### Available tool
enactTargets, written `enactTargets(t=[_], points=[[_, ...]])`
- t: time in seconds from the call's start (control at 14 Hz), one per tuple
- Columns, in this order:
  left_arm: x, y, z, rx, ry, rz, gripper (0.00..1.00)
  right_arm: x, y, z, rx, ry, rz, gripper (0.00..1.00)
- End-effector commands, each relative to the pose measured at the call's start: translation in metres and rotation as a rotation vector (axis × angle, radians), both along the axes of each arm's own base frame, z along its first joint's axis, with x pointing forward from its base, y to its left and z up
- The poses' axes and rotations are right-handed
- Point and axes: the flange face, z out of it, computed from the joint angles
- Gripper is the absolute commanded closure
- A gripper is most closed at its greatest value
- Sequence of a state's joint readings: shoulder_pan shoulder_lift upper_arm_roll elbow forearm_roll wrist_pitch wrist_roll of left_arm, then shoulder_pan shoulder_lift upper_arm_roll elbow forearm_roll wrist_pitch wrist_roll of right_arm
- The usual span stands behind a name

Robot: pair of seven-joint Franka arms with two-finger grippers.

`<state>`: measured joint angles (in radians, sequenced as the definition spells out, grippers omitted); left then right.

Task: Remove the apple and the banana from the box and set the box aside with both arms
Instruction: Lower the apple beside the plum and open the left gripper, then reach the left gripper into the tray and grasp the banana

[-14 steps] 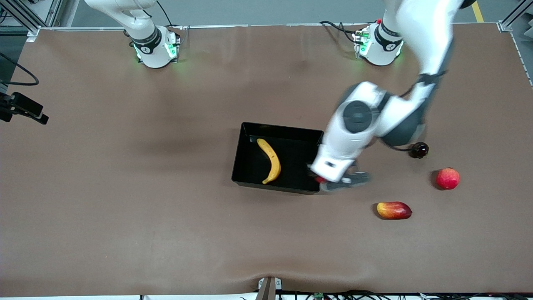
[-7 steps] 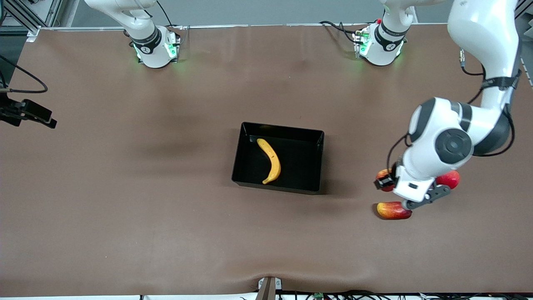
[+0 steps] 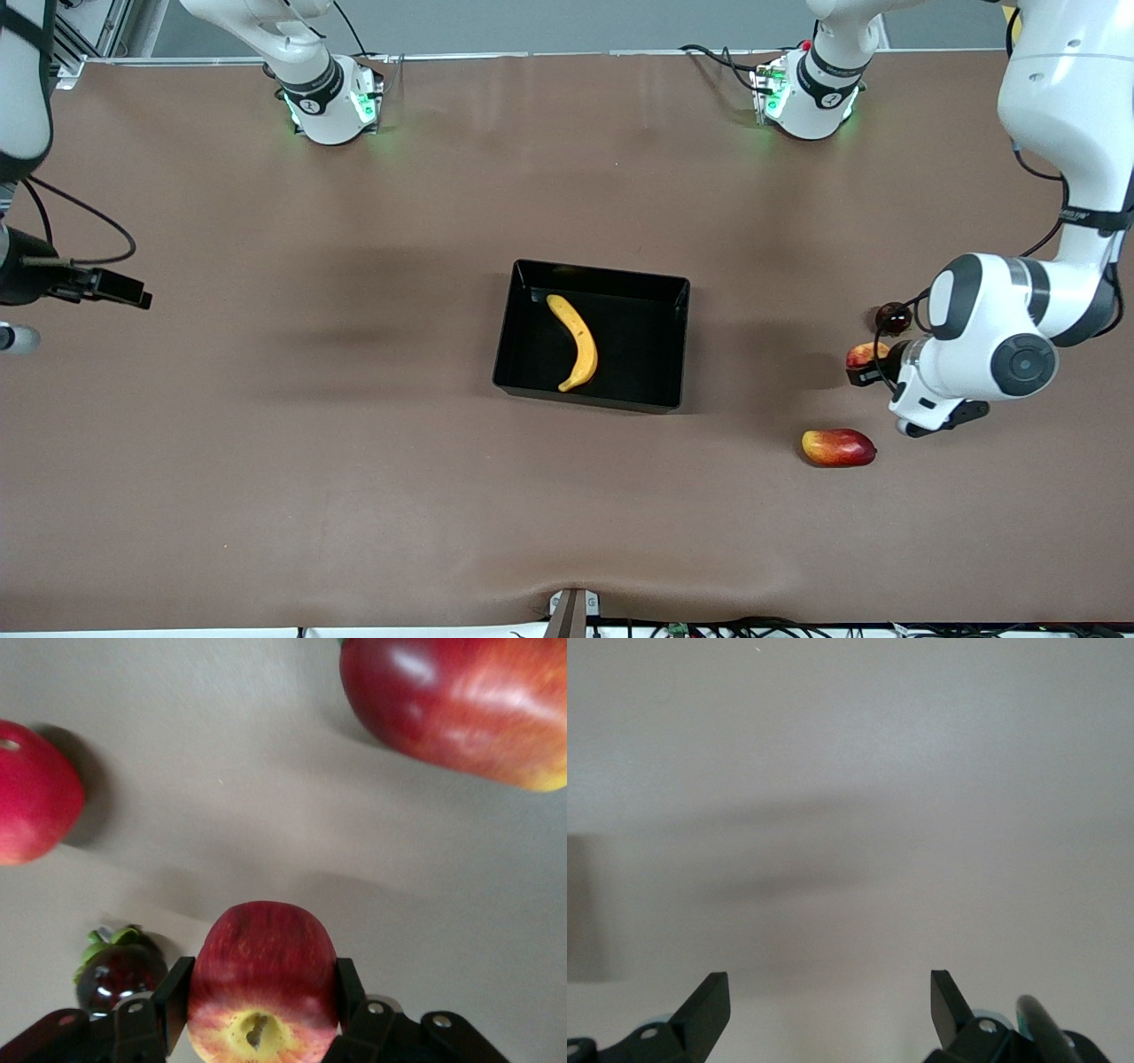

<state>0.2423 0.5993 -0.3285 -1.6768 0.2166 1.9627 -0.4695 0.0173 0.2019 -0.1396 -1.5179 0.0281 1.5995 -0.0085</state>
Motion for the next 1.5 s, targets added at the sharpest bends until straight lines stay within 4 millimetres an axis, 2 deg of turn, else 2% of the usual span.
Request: enactTargets(t=[0.0, 0.07, 0.14, 0.21, 0.29, 0.36, 0.5, 0.64, 0.71, 0.86, 0.93, 1.07, 1.14, 1.21, 1.36, 1.43], points=[[0.000, -0.009, -0.017, -0.006, 0.009, -0.023, 1.00, -0.001, -0.001, 0.009, 0.005, 0.003, 0.004, 0.00], [0.001, -0.010, -0.023, -0.011, 0.001, -0.023, 0.94, 0.000, 0.002, 0.009, -0.006, 0.002, 0.010, 0.00], [0.003, -0.010, -0.023, -0.013, -0.008, -0.023, 0.83, 0.001, -0.001, 0.006, -0.010, 0.002, 0.005, 0.00], [0.005, -0.013, -0.017, -0.007, -0.018, -0.026, 0.51, 0.005, -0.009, 0.000, -0.013, -0.004, -0.010, 0.00], [0.006, -0.011, -0.011, 0.002, -0.027, -0.029, 0.01, 0.013, -0.020, -0.011, -0.017, -0.025, -0.026, 0.00], [0.008, -0.011, 0.004, 0.012, -0.044, -0.033, 0.00, 0.021, -0.034, -0.024, -0.020, -0.043, -0.042, 0.00], [0.013, -0.016, 0.036, 0.021, -0.091, -0.038, 0.00, 0.030, -0.038, -0.049, -0.027, -0.021, -0.042, 0.00], [0.015, -0.020, 0.075, 0.030, -0.114, -0.043, 0.00, 0.033, -0.051, -0.057, -0.013, -0.043, -0.030, 0.00], [0.017, -0.039, 0.092, 0.014, -0.126, -0.066, 0.00, 0.034, -0.051, -0.060, -0.007, -0.037, 0.009, 0.00], [0.014, -0.092, 0.123, -0.022, -0.134, -0.120, 0.00, 0.031, -0.037, -0.081, 0.016, 0.006, 0.136, 0.00], [0.008, -0.127, 0.127, -0.042, -0.136, -0.155, 0.00, 0.028, -0.040, -0.088, 0.024, 0.020, 0.157, 0.00], [-0.013, -0.201, 0.122, -0.055, -0.129, -0.185, 0.00, 0.024, -0.042, -0.098, 0.030, 0.042, 0.154, 0.00], [-0.028, -0.250, 0.112, -0.052, -0.121, -0.181, 0.00, 0.022, -0.046, -0.102, 0.042, 0.045, 0.141, 0.00], [-0.036, -0.290, 0.112, -0.057, -0.138, -0.147, 0.00, 0.020, -0.050, -0.101, 0.110, 0.024, 0.103, 0.00], [-0.048, -0.352, 0.099, -0.086, -0.154, -0.107, 0.00, 0.015, -0.064, -0.104, 0.216, 0.007, 0.031, 0.00], [-0.055, -0.378, 0.091, -0.111, -0.172, -0.116, 0.00, 0.013, -0.060, -0.104, 0.223, 0.027, 0.040, 0.00]])
